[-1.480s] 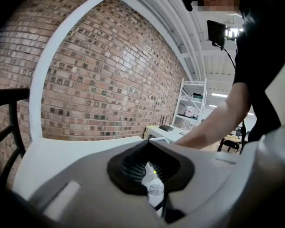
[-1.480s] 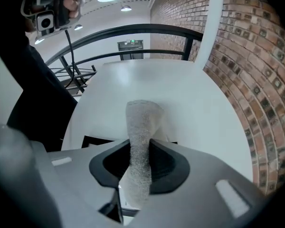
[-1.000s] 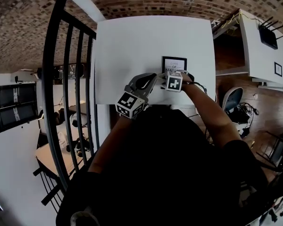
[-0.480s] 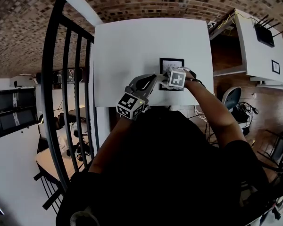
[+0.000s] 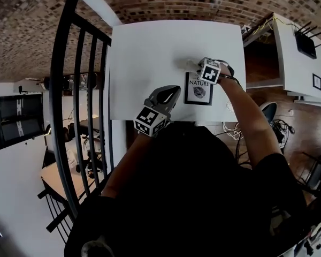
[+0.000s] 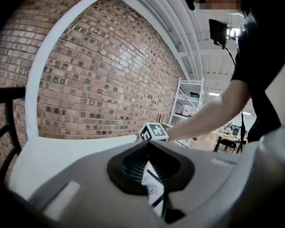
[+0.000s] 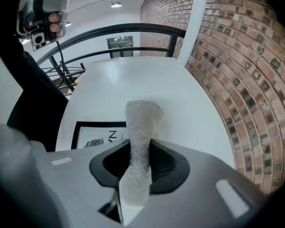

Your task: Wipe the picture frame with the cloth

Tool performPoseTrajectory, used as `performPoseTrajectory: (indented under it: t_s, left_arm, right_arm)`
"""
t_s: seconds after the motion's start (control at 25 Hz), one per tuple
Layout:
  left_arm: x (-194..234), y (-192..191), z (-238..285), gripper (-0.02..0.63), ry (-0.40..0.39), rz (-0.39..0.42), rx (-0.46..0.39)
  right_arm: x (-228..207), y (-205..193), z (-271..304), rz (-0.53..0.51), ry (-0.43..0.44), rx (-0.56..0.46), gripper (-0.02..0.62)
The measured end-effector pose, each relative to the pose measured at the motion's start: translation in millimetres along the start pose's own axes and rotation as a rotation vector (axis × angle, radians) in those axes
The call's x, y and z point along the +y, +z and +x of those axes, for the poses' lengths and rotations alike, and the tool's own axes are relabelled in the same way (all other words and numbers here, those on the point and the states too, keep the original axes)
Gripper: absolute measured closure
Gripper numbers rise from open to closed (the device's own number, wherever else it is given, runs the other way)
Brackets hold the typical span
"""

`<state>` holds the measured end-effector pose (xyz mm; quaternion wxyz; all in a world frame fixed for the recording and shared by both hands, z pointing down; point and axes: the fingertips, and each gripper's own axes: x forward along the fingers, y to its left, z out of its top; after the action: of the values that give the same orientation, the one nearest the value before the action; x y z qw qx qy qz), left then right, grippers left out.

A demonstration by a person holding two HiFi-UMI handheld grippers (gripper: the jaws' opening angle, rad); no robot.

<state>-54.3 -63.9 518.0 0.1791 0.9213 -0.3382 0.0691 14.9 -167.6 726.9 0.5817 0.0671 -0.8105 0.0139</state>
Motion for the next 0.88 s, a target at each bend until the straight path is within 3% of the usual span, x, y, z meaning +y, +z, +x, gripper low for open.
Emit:
performPoseTrajectory:
  t_s: [0.48,0.88]
  left_arm:
    - [1,-7,1,0.606,0.0,-0.014,0.007]
    - [-11,-8,8,0.606,-0.033,-0.01,0.014]
  right_arm:
    - [36,-19,28,0.004,0.115,0.044,0.499]
    - [106,-37,32,0.066,0.295,0.077,0.499]
